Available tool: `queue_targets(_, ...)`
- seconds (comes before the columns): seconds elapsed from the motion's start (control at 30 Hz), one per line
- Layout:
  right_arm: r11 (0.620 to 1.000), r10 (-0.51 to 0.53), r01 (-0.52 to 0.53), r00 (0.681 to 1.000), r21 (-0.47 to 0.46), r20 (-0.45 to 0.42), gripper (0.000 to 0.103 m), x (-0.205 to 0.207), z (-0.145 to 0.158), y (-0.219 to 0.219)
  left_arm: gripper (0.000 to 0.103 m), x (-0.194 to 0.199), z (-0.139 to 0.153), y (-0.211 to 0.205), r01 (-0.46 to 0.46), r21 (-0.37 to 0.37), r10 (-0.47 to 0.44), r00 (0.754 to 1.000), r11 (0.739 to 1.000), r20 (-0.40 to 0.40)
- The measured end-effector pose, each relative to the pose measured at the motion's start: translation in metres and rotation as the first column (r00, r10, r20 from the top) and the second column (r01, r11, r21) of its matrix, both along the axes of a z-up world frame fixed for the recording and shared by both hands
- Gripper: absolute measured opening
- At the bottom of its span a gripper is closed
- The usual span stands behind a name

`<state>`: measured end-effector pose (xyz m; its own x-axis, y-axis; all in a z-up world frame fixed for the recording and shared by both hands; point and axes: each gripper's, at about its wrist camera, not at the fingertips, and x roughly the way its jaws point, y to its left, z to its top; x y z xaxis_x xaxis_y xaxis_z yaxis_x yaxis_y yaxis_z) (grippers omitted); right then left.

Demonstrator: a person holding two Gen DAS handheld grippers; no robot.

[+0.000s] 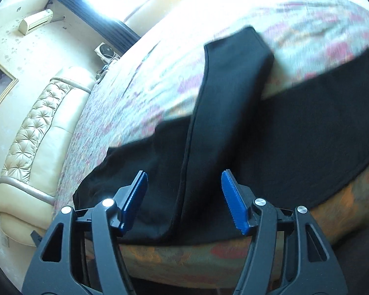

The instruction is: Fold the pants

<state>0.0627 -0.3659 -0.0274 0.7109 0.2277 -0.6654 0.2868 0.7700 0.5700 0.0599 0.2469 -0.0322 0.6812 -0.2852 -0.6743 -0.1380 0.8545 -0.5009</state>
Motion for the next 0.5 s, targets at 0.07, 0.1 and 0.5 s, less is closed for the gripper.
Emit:
queue_targets(0.07, 0.995, 0.008, -0.007, 1.0, -0.096, 0.012, 0.073, 0.035, 0.016, -0.009, 0.024, -0.003, 0.016, -0.004, 0.006, 0.029, -0.008, 0.998, 1.0, 0.054)
queue_targets(0.1, 0.989, 0.018, -0.019, 1.0, -0.148, -0.004, 0.076, 0.06, 0.019, -0.013, 0.036, -0.004, 0.023, -0.008, 0.014, 0.018, -0.016, 0.997, 1.0, 0.077)
queue_targets(0.5, 0.873, -0.054, -0.152, 0.914, -0.463, -0.403, 0.071, 0.261, -0.072, -0.037, 0.09, 0.021, 0.002, -0.127, 0.217, -0.197, -0.229, 0.973, 0.956, -0.038)
